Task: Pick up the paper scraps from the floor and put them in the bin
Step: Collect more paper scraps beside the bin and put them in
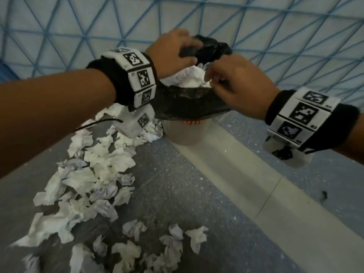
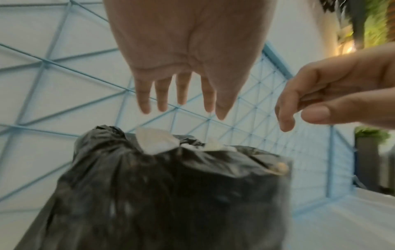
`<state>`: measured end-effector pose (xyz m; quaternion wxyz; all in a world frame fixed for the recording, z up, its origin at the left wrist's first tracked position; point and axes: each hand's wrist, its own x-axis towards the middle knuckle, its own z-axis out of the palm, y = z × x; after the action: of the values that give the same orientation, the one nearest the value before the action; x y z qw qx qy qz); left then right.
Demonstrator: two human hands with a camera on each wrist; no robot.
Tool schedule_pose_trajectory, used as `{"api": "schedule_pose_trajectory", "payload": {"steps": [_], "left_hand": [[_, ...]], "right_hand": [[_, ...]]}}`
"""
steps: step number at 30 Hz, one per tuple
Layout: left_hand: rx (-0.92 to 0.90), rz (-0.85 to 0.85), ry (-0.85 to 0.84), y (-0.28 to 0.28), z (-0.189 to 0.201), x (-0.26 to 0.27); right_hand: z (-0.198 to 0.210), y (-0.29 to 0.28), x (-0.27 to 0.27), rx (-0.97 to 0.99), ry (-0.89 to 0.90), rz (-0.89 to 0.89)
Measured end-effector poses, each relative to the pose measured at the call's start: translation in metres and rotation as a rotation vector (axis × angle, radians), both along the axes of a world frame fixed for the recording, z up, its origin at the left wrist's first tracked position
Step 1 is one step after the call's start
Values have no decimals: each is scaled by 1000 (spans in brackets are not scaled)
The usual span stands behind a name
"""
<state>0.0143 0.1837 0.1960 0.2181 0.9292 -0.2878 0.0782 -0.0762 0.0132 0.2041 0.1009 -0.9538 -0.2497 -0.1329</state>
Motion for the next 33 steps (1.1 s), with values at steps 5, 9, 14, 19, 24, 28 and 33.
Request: {"api": "schedule_pose_trajectory", "payload": {"steps": [5,9,14,19,24,28,33], "left_hand": [[-201,-259,-122,40,-28,-99],[191,-450,143,75,-115,-183],[807,-360,653,116,-196,-238],[851,-335,799,127,-215,-262],[712,-347,766,127,-218,-263],[474,-317,809,127,-207,-249],[-20,-149,643,106,-138,-195]], "right_hand": [[-72,15,-76,-109,156,266],[-148,26,-130,-512,688,310],[-204,47,-181,-610,1009,329],[-226,85,-208,-477,1100,286],[-227,98,-202,-419,944,204],[-208,89,-178,-287,896,190],[-115,79,-122,137,693,120]]}}
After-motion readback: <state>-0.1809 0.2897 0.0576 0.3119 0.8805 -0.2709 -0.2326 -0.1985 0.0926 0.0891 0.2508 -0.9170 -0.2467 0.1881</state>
